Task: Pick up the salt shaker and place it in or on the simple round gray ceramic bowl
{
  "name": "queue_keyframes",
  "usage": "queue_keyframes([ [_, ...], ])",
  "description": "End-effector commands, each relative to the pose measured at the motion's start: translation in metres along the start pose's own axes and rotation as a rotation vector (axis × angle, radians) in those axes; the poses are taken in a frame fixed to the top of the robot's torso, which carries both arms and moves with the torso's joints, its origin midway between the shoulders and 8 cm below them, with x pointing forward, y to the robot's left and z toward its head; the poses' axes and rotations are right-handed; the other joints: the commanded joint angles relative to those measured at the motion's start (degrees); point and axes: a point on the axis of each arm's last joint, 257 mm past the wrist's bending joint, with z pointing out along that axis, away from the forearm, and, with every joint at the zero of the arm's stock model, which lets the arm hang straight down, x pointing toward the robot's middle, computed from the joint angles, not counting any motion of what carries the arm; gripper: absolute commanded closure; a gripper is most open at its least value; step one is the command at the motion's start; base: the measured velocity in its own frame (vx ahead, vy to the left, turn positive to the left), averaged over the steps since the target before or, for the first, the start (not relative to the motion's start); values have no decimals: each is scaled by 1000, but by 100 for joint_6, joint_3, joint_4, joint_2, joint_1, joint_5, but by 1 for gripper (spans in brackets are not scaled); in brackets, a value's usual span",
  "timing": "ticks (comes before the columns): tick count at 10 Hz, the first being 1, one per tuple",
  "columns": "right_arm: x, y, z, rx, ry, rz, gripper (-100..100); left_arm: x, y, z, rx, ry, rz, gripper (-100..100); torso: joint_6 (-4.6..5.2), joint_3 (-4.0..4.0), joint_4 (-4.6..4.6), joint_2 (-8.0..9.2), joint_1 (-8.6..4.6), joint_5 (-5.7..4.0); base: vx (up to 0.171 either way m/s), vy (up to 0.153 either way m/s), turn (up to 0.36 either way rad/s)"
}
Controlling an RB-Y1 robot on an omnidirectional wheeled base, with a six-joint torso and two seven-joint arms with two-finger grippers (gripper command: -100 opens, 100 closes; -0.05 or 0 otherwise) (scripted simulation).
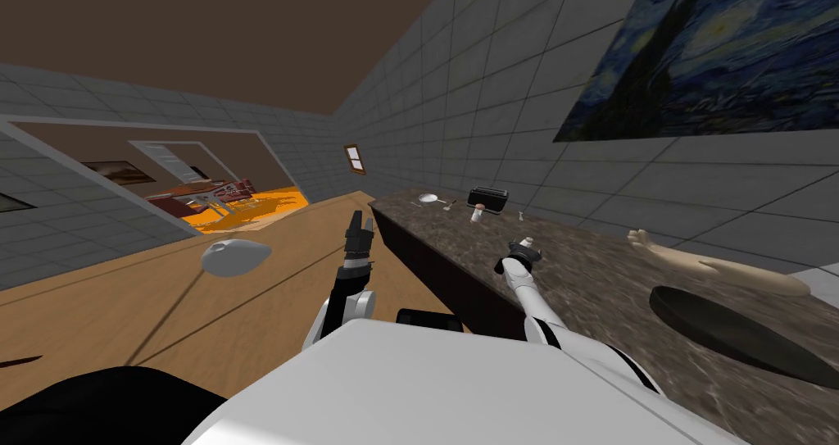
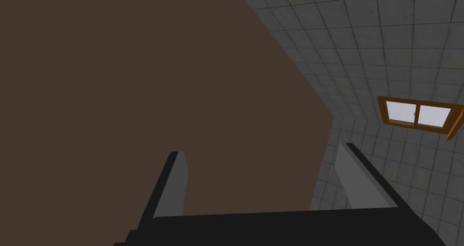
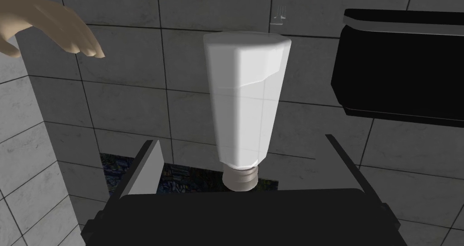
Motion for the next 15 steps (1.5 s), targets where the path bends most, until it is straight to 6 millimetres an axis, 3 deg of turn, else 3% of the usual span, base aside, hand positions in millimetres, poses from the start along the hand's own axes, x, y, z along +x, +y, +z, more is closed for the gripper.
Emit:
queue_keyframes([
  [1,-2,-22,1,30,-11,-11,-100,0,0,0,0,0,0,0,0,0,0,0,0,0,23,-14,223],
  [2,0,-23,1,34,-4,2,-100,0,0,0,0,0,0,0,-1,-1,0,-3,-3,-1,16,-17,58],
  [4,-1,-53,0,71,-13,-9,-100,0,0,0,0,0,0,0,0,0,0,-1,-3,-1,17,-15,146],
  [7,2,-68,-1,94,-5,7,-100,0,0,0,0,0,0,0,0,-1,0,-1,-2,-1,11,-11,78],
  [9,1,-95,-5,124,-8,-3,-100,0,0,0,0,0,0,0,1,3,1,6,-2,0,-13,-16,114],
  [15,5,-132,-12,167,10,9,-100,0,0,0,0,0,0,0,2,4,2,7,-2,-1,-10,-12,71],
])
